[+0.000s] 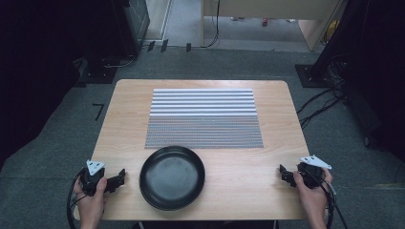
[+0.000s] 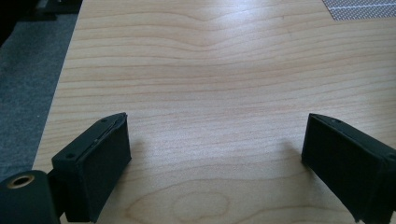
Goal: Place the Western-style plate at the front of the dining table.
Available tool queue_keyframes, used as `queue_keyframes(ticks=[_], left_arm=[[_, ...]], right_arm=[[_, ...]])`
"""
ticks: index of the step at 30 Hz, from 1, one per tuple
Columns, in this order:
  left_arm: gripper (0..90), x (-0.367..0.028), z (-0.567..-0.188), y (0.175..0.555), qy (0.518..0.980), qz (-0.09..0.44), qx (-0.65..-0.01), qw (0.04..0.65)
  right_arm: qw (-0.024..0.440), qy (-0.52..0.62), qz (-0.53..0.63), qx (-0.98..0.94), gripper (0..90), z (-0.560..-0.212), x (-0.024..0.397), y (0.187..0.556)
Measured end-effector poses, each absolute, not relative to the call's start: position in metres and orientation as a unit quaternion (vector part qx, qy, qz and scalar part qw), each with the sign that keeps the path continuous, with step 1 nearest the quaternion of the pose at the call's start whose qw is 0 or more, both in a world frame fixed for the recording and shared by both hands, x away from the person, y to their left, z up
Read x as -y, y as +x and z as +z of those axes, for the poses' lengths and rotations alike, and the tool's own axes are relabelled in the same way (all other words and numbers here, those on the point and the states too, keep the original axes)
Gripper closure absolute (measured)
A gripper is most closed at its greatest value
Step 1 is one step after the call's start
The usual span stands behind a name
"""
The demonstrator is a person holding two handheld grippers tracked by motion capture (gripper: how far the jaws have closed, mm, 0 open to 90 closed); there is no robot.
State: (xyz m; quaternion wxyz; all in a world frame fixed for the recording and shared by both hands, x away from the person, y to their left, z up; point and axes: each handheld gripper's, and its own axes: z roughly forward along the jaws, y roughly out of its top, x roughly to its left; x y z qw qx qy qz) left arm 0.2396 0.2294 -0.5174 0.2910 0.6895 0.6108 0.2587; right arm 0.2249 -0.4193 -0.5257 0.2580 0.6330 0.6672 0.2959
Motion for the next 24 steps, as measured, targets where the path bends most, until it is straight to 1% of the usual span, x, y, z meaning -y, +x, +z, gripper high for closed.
queue_keyframes(ticks=[4,5,7,9,14,18,19,24], left_arm=[[7.7,-0.231,-0.517,0.240,0.684,0.261,-0.618,0.287],[7.7,-0.233,-0.516,0.239,0.684,0.258,-0.618,0.289],[7.7,-0.233,-0.514,0.238,0.683,0.259,-0.618,0.290],[7.7,-0.234,-0.510,0.237,0.681,0.264,-0.616,0.293],[7.7,-0.232,-0.498,0.234,0.673,0.264,-0.616,0.312],[7.7,-0.225,-0.490,0.231,0.673,0.264,-0.612,0.323],[7.7,-0.224,-0.487,0.231,0.673,0.263,-0.611,0.325],[7.7,-0.218,-0.479,0.227,0.672,0.256,-0.608,0.336]], right_arm=[[0.258,0.633,0.296,-0.668,6.7,-0.526,0.419,0.225],[0.254,0.632,0.301,-0.668,11.9,-0.524,0.419,0.224],[0.256,0.632,0.308,-0.664,12.9,-0.522,0.418,0.224],[0.272,0.625,0.323,-0.657,13.2,-0.514,0.415,0.222],[0.284,0.615,0.338,-0.653,13.2,-0.505,0.408,0.220],[0.278,0.612,0.354,-0.650,13.2,-0.500,0.402,0.218],[0.268,0.611,0.367,-0.648,13.5,-0.496,0.400,0.217],[0.256,0.605,0.388,-0.647,13.6,-0.488,0.394,0.214]])
